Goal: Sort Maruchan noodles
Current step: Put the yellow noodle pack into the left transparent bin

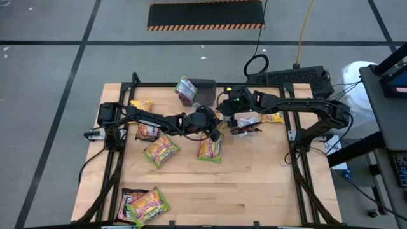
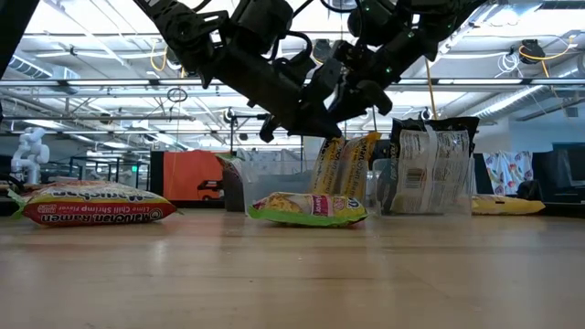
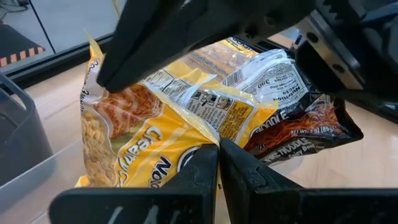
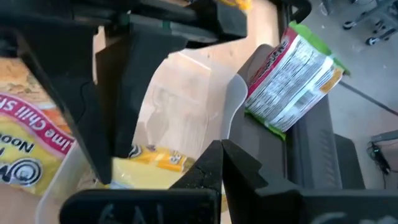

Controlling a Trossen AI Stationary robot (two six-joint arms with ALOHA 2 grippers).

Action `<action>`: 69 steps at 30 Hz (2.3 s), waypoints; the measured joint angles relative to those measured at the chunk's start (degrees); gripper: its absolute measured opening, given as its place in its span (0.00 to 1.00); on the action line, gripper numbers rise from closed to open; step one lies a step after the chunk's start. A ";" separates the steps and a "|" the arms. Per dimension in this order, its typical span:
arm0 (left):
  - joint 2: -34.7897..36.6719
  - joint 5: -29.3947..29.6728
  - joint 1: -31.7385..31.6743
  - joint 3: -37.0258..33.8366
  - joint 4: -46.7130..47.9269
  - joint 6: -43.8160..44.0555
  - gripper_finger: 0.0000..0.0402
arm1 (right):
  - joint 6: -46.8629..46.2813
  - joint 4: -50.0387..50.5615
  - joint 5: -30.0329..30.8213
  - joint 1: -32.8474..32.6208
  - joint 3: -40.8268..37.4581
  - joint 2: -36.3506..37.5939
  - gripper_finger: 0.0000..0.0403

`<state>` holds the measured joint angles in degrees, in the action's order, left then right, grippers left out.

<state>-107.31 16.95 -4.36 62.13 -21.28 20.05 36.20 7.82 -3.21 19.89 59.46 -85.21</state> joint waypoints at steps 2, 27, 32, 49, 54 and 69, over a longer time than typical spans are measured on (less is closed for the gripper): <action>0.00 0.01 0.00 0.00 0.00 -1.38 0.05 | -0.06 0.38 0.00 -0.01 0.00 0.00 0.00; 0.00 -1.16 0.22 -0.02 -1.55 -5.81 0.05 | -1.06 1.87 -0.08 -0.08 0.00 0.00 0.00; 0.00 -1.67 0.20 -0.02 -1.41 -4.83 0.05 | -1.06 1.87 -0.08 -0.08 0.00 0.00 0.00; 0.02 -1.99 0.33 -0.02 -2.84 -4.83 0.05 | -1.06 1.85 0.06 -0.08 0.00 0.00 0.00; 0.02 -2.00 0.46 -0.02 -2.82 -6.15 0.05 | -1.06 1.85 0.08 -0.08 0.00 0.00 0.00; 0.02 -4.50 0.59 -0.02 -2.58 -9.27 0.03 | -1.06 1.83 0.10 -0.10 0.00 0.00 0.00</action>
<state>-107.28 12.45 -3.77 62.11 -23.86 10.78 35.14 9.65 -3.11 19.79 59.46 -85.21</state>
